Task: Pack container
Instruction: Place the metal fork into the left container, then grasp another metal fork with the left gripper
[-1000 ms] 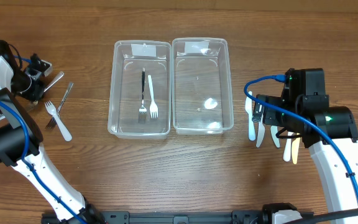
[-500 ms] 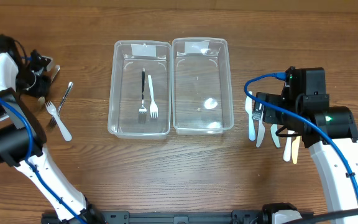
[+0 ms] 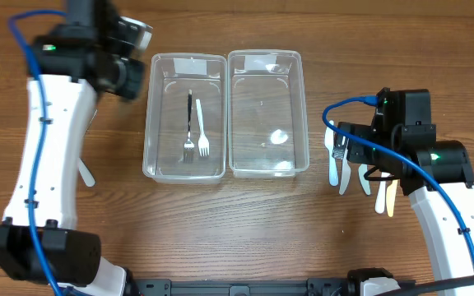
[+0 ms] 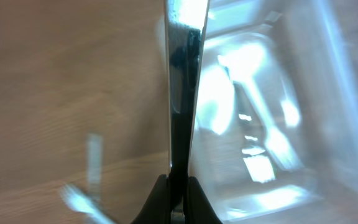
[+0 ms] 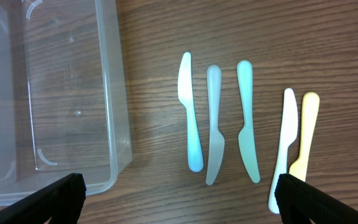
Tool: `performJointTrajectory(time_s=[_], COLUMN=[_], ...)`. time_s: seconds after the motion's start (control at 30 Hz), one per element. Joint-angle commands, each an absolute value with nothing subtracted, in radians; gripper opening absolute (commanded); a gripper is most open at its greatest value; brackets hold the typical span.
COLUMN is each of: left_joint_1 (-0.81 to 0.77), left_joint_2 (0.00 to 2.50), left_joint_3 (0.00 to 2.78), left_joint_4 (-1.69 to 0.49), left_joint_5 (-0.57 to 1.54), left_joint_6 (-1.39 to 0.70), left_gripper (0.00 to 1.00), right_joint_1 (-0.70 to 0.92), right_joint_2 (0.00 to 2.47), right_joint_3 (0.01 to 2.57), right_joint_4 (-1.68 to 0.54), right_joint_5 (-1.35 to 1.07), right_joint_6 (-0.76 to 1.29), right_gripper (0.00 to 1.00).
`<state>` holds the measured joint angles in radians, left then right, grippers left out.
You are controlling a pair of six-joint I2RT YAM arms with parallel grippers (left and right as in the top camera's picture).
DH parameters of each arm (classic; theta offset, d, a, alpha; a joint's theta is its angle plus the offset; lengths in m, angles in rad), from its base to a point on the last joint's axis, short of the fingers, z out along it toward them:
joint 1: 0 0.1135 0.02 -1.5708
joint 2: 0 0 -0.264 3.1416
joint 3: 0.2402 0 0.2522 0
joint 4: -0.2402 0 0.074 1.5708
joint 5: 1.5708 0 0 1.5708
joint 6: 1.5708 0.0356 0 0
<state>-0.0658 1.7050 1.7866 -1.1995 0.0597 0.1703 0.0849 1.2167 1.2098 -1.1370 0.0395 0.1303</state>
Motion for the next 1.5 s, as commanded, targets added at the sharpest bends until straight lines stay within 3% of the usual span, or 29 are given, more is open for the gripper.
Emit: performJointTrajectory(time_s=[0.0,0.2,0.5,0.53,0.6,0.67,0.9,0.97,1.2,1.33,1.47], left_joint_1=[-0.162,-0.281,-0.306,-0.306,-0.306,-0.306,-0.234,-0.183,0.074,0.244,0.374], left_joint_2=[1.732,1.887,2.149,2.151,2.149,2.147,1.996,1.883,1.562,1.55,1.55], left_joint_3=[1.784,1.769,1.769,1.769,1.77,1.77,1.824,1.824,1.819,1.774,1.599], left_joint_4=[-1.225,-1.2,-1.17,-1.169,-1.161,-1.153,-1.208,-1.21,-1.329,-1.376,-1.264], left_joint_5=[0.065,0.064,0.064,0.064,0.064,0.064,0.048,0.041,-0.087,-0.105,-0.084], left_joint_6=[-0.142,-0.335,-0.343,-0.339,-0.336,-0.336,-0.295,-0.295,-0.291,-0.292,-0.295], left_gripper=[0.04,0.04,0.07,0.18,0.28,0.5,0.75,1.0,1.0,1.0,1.0], right_joint_1=[0.083,0.083,0.083,0.083,0.083,0.083,0.083,0.083,0.083,0.083,0.083], right_joint_2=[1.216,1.216,1.216,1.216,1.216,1.216,1.216,1.216,1.216,1.216,1.216], right_joint_3=[1.238,1.238,1.238,1.238,1.238,1.238,1.238,1.238,1.238,1.238,1.238], right_joint_4=[-1.135,-1.135,-1.14,-1.14,-1.14,-1.14,-1.151,-1.151,-1.15,-1.151,-1.158], right_joint_5=[0.031,0.021,0.021,0.021,0.021,0.021,0.021,0.021,0.021,0.021,0.021], right_joint_6=[0.127,0.13,0.13,0.13,0.13,0.13,0.13,0.13,0.13,0.13,0.13], right_gripper=[1.0,1.0,1.0,1.0,1.0,1.0,1.0,1.0,1.0,1.0,1.0])
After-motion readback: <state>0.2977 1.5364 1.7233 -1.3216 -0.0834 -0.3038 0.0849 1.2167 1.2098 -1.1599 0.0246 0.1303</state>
